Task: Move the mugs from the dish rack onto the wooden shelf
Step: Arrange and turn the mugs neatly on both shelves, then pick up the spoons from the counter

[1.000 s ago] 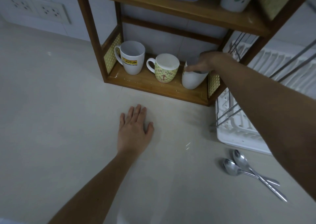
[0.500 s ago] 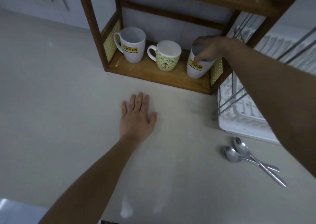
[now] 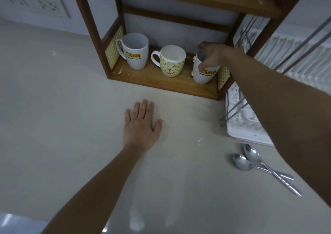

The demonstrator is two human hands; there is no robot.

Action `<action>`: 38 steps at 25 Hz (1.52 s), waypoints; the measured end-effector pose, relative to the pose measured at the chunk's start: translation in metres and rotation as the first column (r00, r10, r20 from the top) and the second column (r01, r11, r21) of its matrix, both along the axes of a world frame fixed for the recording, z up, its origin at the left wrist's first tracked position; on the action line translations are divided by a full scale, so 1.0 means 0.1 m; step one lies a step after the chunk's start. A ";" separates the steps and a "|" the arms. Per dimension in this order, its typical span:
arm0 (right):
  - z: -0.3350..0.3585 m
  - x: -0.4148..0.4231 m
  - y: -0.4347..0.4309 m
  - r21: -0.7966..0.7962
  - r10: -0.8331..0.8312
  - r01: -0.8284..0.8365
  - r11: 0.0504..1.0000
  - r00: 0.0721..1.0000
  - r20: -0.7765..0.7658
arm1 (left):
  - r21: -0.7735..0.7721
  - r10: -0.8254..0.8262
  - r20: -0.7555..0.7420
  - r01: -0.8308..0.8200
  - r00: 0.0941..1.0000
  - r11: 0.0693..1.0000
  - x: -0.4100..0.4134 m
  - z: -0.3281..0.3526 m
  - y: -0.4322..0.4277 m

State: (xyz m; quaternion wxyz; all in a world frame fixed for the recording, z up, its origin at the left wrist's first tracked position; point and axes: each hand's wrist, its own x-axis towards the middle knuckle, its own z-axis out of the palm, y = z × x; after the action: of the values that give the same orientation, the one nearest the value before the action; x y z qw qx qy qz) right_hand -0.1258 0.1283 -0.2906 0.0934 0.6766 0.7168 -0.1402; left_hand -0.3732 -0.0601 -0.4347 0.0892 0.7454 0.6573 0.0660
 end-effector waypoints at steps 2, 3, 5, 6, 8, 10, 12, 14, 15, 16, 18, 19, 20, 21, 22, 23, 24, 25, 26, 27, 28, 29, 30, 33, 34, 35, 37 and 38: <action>-0.04 0.02 0.00 0.053 -0.030 0.029 0.998 0.999 0.023 | -0.005 0.000 -0.003 0.000 1.000 1.000 0.00 0.00 0.00; -0.06 0.02 0.00 0.069 -0.031 0.029 0.997 0.999 0.025 | -0.008 0.001 0.000 -0.001 1.000 1.000 0.00 0.00 0.00; -0.08 0.02 -0.01 0.101 -0.025 0.022 0.995 0.999 0.036 | -0.016 -0.001 0.007 0.001 1.000 1.000 0.00 0.01 0.00; -0.09 0.02 -0.02 0.114 -0.030 0.025 0.993 0.999 0.045 | -0.016 -0.003 0.009 0.003 1.000 1.000 0.00 0.02 0.00; -0.10 0.01 -0.04 0.116 -0.049 0.044 0.992 0.998 0.042 | -0.015 -0.010 0.011 0.010 1.000 1.000 0.00 0.03 -0.01; -0.09 -0.01 -0.11 0.082 -0.060 0.058 0.995 0.998 0.030 | -0.012 -0.013 0.012 0.013 1.000 1.000 0.00 0.03 -0.01; -0.08 -0.09 -0.28 0.113 -0.086 0.087 0.990 0.996 -0.010 | -0.013 -0.020 0.016 0.020 1.000 1.000 0.00 0.03 -0.01; -0.12 -0.21 -0.59 0.300 -0.090 0.112 0.947 0.992 -0.085 | -0.028 -0.032 0.034 0.033 0.999 0.999 0.00 0.04 -0.01; -0.16 -0.28 -0.80 0.383 -0.073 0.126 0.915 0.986 -0.151 | -0.033 -0.043 0.043 0.044 0.998 0.998 -0.01 0.05 -0.01; -0.22 -0.37 -1.06 0.414 -0.053 0.148 0.898 0.971 -0.233 | -0.040 -0.054 0.049 0.056 0.997 0.998 -0.02 0.06 -0.01; -0.34 -0.49 -1.60 0.389 -0.024 0.170 0.905 0.935 -0.353 | -0.036 -0.073 0.072 0.075 0.995 0.997 -0.02 0.09 -0.04; -0.42 -0.53 -1.86 0.371 -0.015 0.166 0.914 0.926 -0.377 | -0.034 -0.073 0.090 0.076 0.993 0.997 -0.01 0.11 -0.08; -0.50 -0.54 -2.11 0.363 -0.016 0.165 0.917 0.924 -0.381 | -0.033 -0.075 0.110 0.079 0.991 0.996 0.03 0.13 -0.14; -0.59 -0.56 -2.33 0.357 -0.028 0.174 0.918 0.925 -0.380 | -0.030 -0.080 0.128 0.085 0.988 0.996 0.07 0.14 -0.22; -0.67 -0.56 -2.53 0.355 -0.047 0.188 0.916 0.927 -0.372 | -0.021 -0.094 0.149 0.098 0.984 0.995 0.13 0.17 -0.30; -0.75 -0.56 -2.70 0.349 -0.067 0.197 0.916 0.934 -0.352 | -0.008 -0.113 0.169 0.116 0.979 0.993 0.17 0.18 -0.39; -0.84 -0.56 -2.84 0.340 -0.093 0.207 0.917 0.942 -0.322 | 0.003 -0.136 0.181 0.137 0.974 0.990 0.21 0.20 -0.47; -0.92 -0.56 -2.96 0.328 -0.126 0.220 0.919 0.950 -0.285 | 0.016 -0.164 0.184 0.164 0.969 0.986 0.24 0.20 -0.56; -0.98 -0.54 -3.06 0.315 -0.162 0.240 0.918 0.954 -0.253 | 0.027 -0.193 0.178 0.191 0.965 0.981 0.26 0.20 -0.64; -1.03 -0.54 -3.15 0.309 -0.196 0.264 0.914 0.952 -0.233 | 0.037 -0.223 0.168 0.220 0.960 0.975 0.28 0.21 -0.73; -1.05 -0.53 -3.23 0.320 -0.224 0.289 0.902 0.948 -0.226 | 0.045 -0.249 0.165 0.245 0.954 0.969 0.29 0.22 -0.81; -1.07 -0.52 -3.30 0.347 -0.242 0.310 0.885 0.944 -0.226 | 0.054 -0.272 0.169 0.267 0.947 0.962 0.31 0.23 -0.88; -1.08 -0.51 -3.36 0.382 -0.255 0.326 0.864 0.940 -0.227 | 0.067 -0.294 0.178 0.286 0.939 0.956 0.33 0.24 -0.95; -1.09 -0.45 -3.48 0.417 -0.289 0.368 0.831 0.927 -0.240 | 0.124 -0.336 0.205 0.316 0.919 0.941 0.40 0.27 -1.14; -1.08 -0.40 -3.51 0.422 -0.301 0.384 0.821 0.920 -0.251 | 0.155 -0.348 0.212 0.321 0.913 0.934 0.43 0.28 -1.19; -1.07 -0.33 -3.54 0.444 -0.310 0.400 0.801 0.913 -0.264 | 0.188 -0.364 0.220 0.327 0.905 0.926 0.47 0.29 -1.23; -1.05 -0.15 -3.60 0.506 -0.312 0.419 0.754 0.906 -0.286 | 0.234 -0.404 0.245 0.351 0.881 0.907 0.62 0.34 -1.27; -1.04 -0.03 -3.63 0.524 -0.309 0.421 0.740 0.906 -0.291 | 0.253 -0.432 0.263 0.371 0.863 0.894 0.71 0.37 -1.28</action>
State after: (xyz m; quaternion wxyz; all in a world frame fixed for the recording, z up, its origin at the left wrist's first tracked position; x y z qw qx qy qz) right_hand -0.1286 -0.2345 -0.3951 -0.2116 0.7841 0.5835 0.0053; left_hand -0.3018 -0.1886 -0.3978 0.1307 0.8514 0.4548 0.2264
